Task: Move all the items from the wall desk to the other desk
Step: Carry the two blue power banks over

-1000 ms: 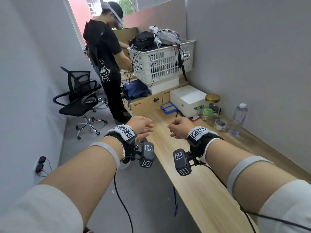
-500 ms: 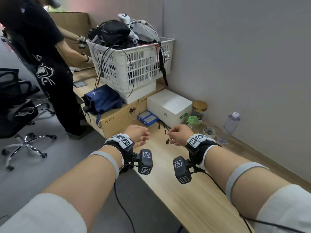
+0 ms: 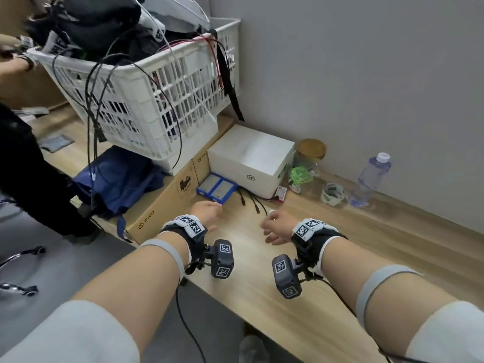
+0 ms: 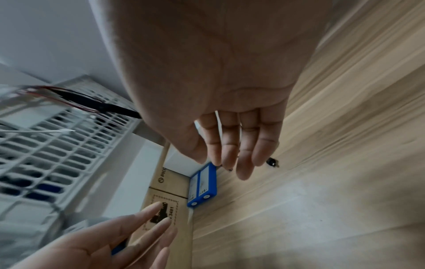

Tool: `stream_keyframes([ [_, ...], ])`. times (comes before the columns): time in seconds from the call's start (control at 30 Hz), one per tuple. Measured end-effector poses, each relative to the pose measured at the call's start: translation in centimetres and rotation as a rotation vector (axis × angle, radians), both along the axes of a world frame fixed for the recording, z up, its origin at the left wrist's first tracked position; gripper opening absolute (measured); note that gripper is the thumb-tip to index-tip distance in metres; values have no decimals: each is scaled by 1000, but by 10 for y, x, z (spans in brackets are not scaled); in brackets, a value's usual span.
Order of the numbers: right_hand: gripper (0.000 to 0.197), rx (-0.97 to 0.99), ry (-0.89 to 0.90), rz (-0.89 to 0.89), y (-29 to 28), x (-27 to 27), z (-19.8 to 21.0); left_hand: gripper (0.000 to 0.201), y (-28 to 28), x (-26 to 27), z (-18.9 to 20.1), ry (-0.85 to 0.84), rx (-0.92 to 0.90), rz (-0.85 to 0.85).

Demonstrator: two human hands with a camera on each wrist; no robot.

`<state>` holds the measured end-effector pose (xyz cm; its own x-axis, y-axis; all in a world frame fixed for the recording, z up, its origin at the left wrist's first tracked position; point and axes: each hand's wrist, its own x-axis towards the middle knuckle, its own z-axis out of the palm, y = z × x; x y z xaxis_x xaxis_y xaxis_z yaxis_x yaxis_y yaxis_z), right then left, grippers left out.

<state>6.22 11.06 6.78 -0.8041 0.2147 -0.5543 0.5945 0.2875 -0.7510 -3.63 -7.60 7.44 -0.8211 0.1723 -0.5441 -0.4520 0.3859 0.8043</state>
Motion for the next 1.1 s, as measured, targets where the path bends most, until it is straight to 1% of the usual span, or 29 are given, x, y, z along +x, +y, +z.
stream_keyframes([
  [0.1, 6, -48, -47, -10, 2, -41, -26, 37, 5, -40, -21, 16, -136, 15],
  [0.13, 7, -63, -59, -10, 3, -55, -34, 38, 7, -53, -26, 21, -150, 15],
  [0.17, 6, -75, -68, -10, 3, -69, -41, 39, 6, -67, -32, 28, -194, -43],
  [0.23, 5, -92, -79, -11, 3, -93, -54, 40, 11, -89, -41, -30, -277, -82],
  [0.3, 9, -90, -81, -14, 2, -114, -69, 39, 13, -112, -54, 73, -439, -194],
  [0.37, 7, -99, -91, -37, 0, -128, -86, 41, 14, -134, -72, 139, -555, -280],
  [0.47, 3, -102, -104, -63, -3, -139, -110, 53, 21, -161, -96, 205, -604, -363],
  [0.6, 8, -103, -130, -91, -8, -154, -130, 69, 35, -188, -126, 284, -722, -530],
  [0.67, 11, -142, -141, -128, -12, -160, -136, 75, 40, -197, -139, 317, -764, -547],
  [0.77, 19, -152, -153, -156, -17, -169, -143, 93, 42, -207, -154, 322, -818, -592],
  [0.83, 22, -168, -147, -212, -20, -174, -147, 100, 44, -211, -158, 345, -869, -619],
  [0.97, 30, -166, -120, -283, -26, -182, -154, 104, 45, -210, -158, 407, -961, -669],
  [1.1, 34, -177, -113, -322, -33, -185, -155, 104, 39, -200, -157, 434, -975, -739],
])
